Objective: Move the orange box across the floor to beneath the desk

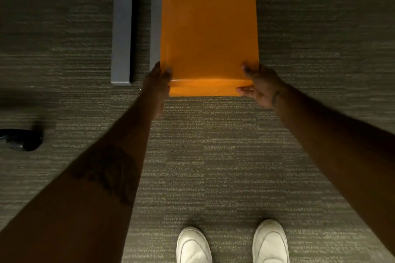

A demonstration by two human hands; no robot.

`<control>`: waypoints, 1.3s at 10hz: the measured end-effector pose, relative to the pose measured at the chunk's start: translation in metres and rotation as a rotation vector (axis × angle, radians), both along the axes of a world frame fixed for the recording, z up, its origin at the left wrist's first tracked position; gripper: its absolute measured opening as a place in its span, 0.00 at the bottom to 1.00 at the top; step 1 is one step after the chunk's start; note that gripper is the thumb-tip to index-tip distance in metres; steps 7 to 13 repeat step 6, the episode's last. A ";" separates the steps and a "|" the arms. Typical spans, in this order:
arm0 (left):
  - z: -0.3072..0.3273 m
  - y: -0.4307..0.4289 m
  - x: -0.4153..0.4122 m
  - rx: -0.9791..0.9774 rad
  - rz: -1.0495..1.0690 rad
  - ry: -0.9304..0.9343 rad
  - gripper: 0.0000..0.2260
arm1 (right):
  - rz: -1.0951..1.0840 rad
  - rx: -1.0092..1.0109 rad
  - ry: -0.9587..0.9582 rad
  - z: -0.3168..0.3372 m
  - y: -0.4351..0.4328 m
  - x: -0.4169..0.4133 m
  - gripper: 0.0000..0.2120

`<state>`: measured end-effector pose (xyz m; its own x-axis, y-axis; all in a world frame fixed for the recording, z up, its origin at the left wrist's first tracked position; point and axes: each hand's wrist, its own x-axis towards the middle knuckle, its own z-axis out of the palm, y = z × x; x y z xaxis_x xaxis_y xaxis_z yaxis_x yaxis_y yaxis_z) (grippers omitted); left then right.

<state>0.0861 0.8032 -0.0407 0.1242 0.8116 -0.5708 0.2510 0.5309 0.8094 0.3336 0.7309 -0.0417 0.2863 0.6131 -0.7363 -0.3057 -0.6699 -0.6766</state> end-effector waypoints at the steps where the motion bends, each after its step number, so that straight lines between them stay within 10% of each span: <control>1: -0.001 0.015 0.004 0.000 -0.005 0.009 0.10 | -0.011 -0.008 -0.024 0.002 0.015 0.002 0.21; 4: 0.007 0.017 0.013 0.005 0.032 0.192 0.25 | -0.029 -0.045 -0.146 0.010 0.015 -0.010 0.25; 6: 0.015 -0.028 -0.001 0.361 -0.197 0.682 0.31 | 0.053 -0.156 -0.539 0.013 -0.024 -0.026 0.40; 13: 0.015 -0.028 -0.001 0.361 -0.197 0.682 0.31 | 0.053 -0.156 -0.539 0.013 -0.024 -0.026 0.40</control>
